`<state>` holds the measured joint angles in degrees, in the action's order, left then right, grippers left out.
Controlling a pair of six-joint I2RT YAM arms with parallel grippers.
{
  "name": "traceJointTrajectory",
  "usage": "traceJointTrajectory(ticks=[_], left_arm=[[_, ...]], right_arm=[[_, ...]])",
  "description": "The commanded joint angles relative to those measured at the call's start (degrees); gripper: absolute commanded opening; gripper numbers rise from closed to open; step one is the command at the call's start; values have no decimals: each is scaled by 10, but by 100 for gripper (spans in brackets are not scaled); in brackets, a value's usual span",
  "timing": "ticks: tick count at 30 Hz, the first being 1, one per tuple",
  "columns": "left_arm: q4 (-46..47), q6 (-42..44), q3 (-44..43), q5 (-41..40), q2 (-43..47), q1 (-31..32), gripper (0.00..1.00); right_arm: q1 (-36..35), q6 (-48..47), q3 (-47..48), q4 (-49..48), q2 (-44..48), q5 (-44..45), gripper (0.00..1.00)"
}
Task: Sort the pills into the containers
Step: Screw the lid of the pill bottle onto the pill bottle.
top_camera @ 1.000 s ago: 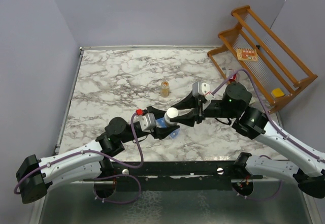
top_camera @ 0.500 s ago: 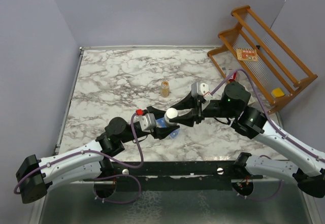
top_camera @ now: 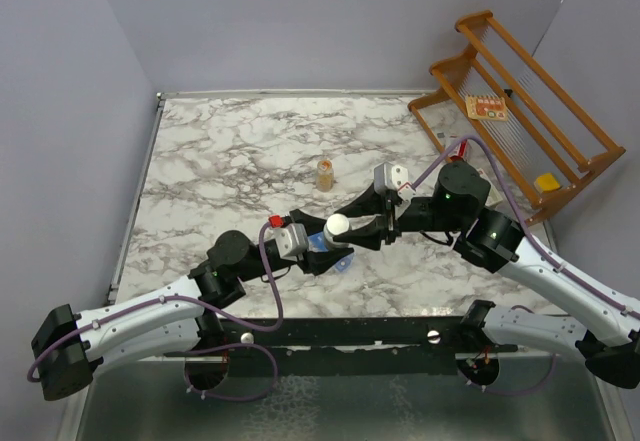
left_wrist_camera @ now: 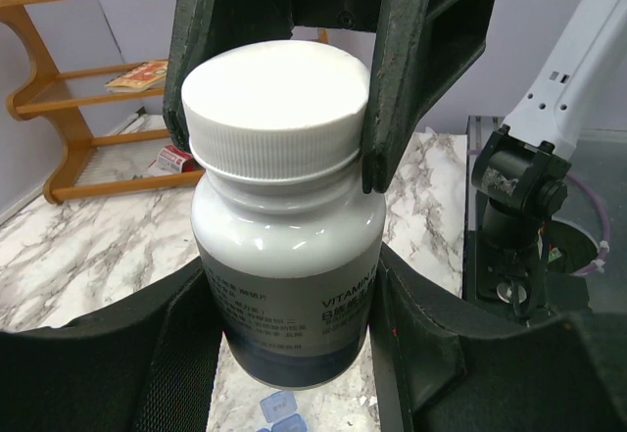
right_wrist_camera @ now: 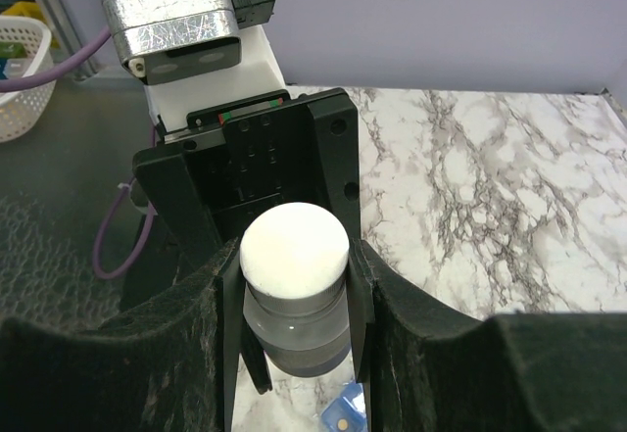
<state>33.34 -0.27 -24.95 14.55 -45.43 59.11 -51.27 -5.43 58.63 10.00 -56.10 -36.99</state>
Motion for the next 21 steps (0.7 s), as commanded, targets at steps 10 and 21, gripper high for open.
traceJointTrajectory(ticks=[10,21], left_arm=[[18,8,-9,16,29,2,0],[18,8,3,45,71,3,0]], right_arm=[[1,-4,-6,18,3,-20,37],[1,-2,-7,14,-7,-74,37]])
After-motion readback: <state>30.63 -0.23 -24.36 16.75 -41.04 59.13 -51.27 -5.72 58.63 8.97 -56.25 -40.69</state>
